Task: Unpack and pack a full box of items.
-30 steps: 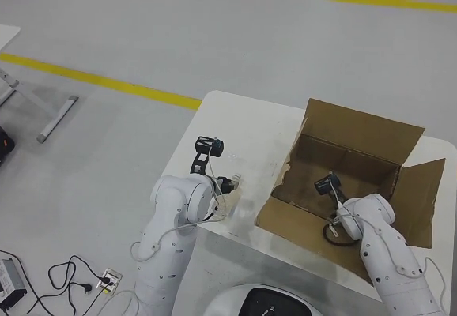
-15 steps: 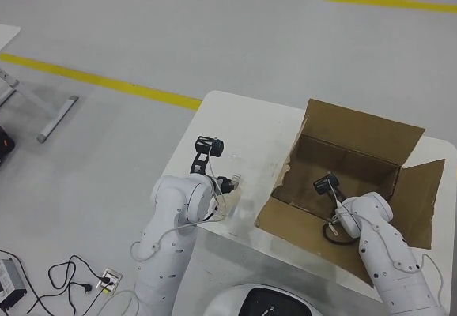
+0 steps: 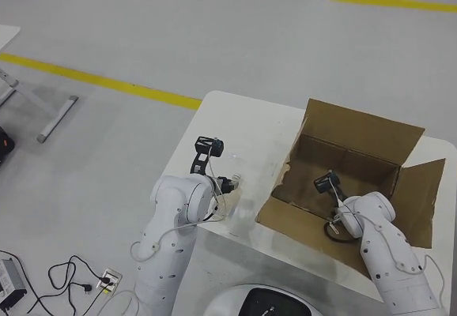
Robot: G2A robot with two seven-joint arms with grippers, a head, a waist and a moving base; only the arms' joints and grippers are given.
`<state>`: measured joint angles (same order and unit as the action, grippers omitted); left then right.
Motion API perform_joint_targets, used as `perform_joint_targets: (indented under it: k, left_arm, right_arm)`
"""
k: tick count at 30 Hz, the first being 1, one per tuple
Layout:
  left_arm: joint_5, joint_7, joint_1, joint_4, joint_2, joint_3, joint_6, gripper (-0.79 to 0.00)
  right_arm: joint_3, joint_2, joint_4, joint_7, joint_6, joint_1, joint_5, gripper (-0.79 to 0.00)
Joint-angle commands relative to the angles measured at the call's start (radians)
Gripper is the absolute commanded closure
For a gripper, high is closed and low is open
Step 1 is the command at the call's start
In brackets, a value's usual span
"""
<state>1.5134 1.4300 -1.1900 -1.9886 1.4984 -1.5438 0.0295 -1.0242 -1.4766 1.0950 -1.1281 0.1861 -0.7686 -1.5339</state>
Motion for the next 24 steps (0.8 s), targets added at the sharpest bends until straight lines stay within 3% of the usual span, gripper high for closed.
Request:
perform_joint_targets:
  k: [1, 9, 13, 14, 15, 18, 20, 21, 24]
  left_arm:
    - [0.000, 0.000, 0.000, 0.000, 0.000, 0.000, 0.000, -0.785]
    - [0.000, 0.000, 0.000, 0.000, 0.000, 0.000, 0.000, -0.785]
    - [0.000, 0.000, 0.000, 0.000, 0.000, 0.000, 0.000, -0.785]
    - [0.000, 0.000, 0.000, 0.000, 0.000, 0.000, 0.000, -0.785]
    - [0.000, 0.000, 0.000, 0.000, 0.000, 0.000, 0.000, -0.785]
    - [0.000, 0.000, 0.000, 0.000, 0.000, 0.000, 0.000, -0.785]
    - [0.000, 0.000, 0.000, 0.000, 0.000, 0.000, 0.000, -0.785]
    - [0.000, 0.000, 0.000, 0.000, 0.000, 0.000, 0.000, -0.785]
    - [0.000, 0.000, 0.000, 0.000, 0.000, 0.000, 0.000, -0.785]
  right_arm:
    - [-0.004, 0.001, 0.010, -0.002, 0.002, -0.003, 0.003, 0.000]
    - [-0.016, 0.002, 0.054, 0.009, 0.012, -0.016, 0.020, 0.000]
    - [-0.016, 0.004, 0.084, 0.013, 0.025, -0.021, 0.011, -0.105]
    - [-0.015, 0.005, 0.099, 0.015, 0.040, -0.027, 0.007, -0.160]
    - [-0.015, 0.008, 0.119, 0.017, 0.063, -0.034, -0.002, -0.296]
    - [-0.028, 0.021, 0.183, 0.016, 0.123, -0.067, -0.034, -0.413]
    - [-0.039, 0.030, 0.229, 0.015, 0.181, -0.091, -0.049, -0.610]
    - [-0.041, 0.035, 0.252, 0.013, 0.217, -0.102, -0.064, -0.628]
    - [-0.061, 0.047, 0.306, 0.008, 0.271, -0.135, -0.073, -0.782]
